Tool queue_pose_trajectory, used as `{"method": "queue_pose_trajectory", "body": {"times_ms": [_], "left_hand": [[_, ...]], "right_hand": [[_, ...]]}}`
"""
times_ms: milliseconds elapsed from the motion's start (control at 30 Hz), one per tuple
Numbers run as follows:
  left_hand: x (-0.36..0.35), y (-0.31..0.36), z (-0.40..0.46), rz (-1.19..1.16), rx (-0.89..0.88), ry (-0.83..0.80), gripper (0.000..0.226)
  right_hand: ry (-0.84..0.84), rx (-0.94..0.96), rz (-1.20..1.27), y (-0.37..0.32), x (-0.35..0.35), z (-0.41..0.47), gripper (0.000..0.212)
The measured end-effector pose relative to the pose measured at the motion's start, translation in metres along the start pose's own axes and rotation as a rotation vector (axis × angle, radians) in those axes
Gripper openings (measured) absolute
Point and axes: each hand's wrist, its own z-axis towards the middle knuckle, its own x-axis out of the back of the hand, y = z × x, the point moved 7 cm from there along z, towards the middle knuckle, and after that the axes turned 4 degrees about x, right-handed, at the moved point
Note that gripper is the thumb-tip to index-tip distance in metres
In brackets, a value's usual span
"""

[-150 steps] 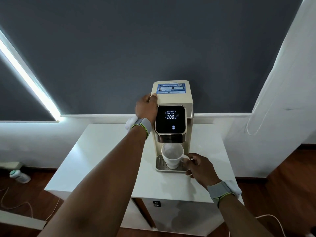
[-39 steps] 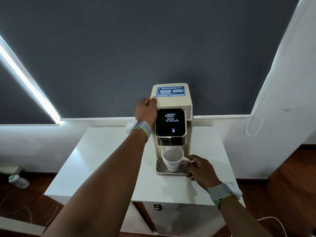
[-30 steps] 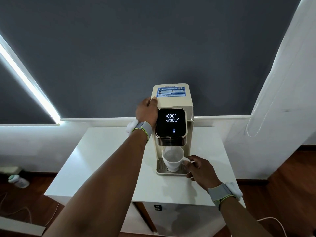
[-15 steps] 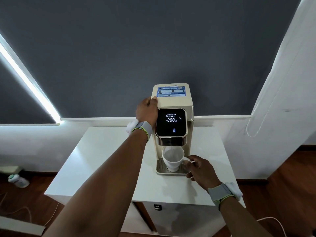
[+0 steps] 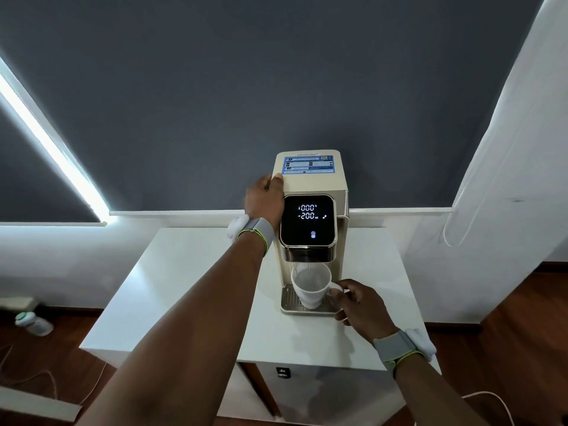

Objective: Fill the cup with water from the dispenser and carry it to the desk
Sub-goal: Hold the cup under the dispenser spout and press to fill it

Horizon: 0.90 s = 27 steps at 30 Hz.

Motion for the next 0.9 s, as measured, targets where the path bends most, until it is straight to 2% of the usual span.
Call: {"method": "queue_pose_trajectory", "body": {"times_ms": [633, 900], "left_hand": [[0.0001, 0.0017, -0.0029, -0.008, 0.023, -0.007, 0.028], [0.0, 0.0033, -0.0036, -0.044, 0.032, -0.021, 0.038]], "right_hand": [[-0.003, -0.007, -0.02, 0.0021, -0.0006, 0.0023, 0.01], [0.005, 0.001, -0.022, 0.0021, -0.0008, 0.0025, 0.01]]}}
